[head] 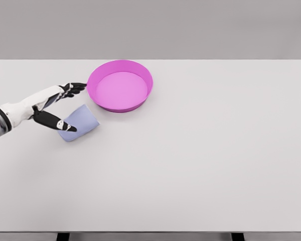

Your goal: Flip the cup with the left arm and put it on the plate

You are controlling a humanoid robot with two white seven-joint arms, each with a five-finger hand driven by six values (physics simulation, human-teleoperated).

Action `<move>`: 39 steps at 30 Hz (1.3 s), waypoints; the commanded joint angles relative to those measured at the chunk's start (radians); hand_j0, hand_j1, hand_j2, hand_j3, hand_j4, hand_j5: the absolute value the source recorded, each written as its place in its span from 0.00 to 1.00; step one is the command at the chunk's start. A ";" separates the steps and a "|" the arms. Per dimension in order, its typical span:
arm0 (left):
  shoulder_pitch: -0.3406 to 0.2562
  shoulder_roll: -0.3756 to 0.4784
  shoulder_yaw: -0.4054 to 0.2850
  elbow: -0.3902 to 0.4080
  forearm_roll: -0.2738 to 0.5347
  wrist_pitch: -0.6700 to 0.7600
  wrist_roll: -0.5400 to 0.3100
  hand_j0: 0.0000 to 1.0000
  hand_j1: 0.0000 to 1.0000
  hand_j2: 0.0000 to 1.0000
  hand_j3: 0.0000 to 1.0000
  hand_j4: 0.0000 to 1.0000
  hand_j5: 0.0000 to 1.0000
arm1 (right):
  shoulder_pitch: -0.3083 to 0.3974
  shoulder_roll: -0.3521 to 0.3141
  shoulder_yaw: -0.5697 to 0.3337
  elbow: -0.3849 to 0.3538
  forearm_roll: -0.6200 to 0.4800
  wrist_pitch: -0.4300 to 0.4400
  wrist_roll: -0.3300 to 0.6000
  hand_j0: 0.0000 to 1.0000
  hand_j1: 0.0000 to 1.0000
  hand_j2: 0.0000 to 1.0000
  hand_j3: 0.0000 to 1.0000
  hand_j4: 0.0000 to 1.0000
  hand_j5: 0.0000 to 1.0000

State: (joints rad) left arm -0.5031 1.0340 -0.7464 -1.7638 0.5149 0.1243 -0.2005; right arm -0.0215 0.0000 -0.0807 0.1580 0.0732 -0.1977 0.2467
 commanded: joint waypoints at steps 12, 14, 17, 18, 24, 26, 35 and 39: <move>0.034 -0.043 0.022 0.001 0.008 0.008 -0.005 1.00 1.00 1.00 1.00 1.00 1.00 | 0.000 0.000 -0.001 0.000 0.000 0.000 0.000 1.00 1.00 1.00 1.00 1.00 1.00; 0.034 -0.041 0.024 0.003 0.013 0.012 -0.005 1.00 1.00 1.00 1.00 1.00 1.00 | 0.000 0.000 0.001 0.000 0.000 0.000 0.000 1.00 1.00 1.00 1.00 1.00 1.00; 0.034 -0.041 0.024 0.003 0.014 0.012 -0.003 1.00 1.00 1.00 1.00 1.00 1.00 | 0.000 0.000 -0.001 0.000 0.000 0.000 0.000 1.00 1.00 1.00 1.00 1.00 1.00; 0.034 -0.041 0.027 0.004 0.014 0.015 -0.002 1.00 1.00 1.00 1.00 1.00 1.00 | 0.000 0.000 -0.001 0.000 0.000 0.000 0.000 1.00 1.00 1.00 1.00 1.00 1.00; 0.025 -0.040 0.076 0.001 0.062 0.265 0.003 1.00 1.00 1.00 1.00 1.00 1.00 | 0.000 0.000 -0.001 0.000 0.000 0.000 0.000 1.00 1.00 1.00 1.00 1.00 1.00; 0.023 -0.041 0.076 0.001 0.063 0.308 0.001 1.00 1.00 1.00 1.00 1.00 1.00 | 0.000 0.000 -0.001 0.000 0.000 0.000 0.000 1.00 1.00 1.00 1.00 1.00 1.00; -0.008 -0.083 0.091 0.000 0.048 0.388 -0.011 1.00 1.00 1.00 1.00 1.00 1.00 | 0.000 0.000 0.001 0.000 0.000 0.000 0.000 1.00 1.00 1.00 1.00 1.00 1.00; -0.011 -0.081 0.102 0.000 0.034 0.376 0.001 1.00 1.00 1.00 1.00 1.00 1.00 | 0.000 0.000 0.001 0.000 0.000 0.000 0.000 1.00 1.00 1.00 1.00 1.00 1.00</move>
State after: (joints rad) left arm -0.5124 0.9525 -0.6509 -1.7639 0.5562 0.5023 -0.2023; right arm -0.0215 0.0000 -0.0810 0.1580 0.0732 -0.1977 0.2467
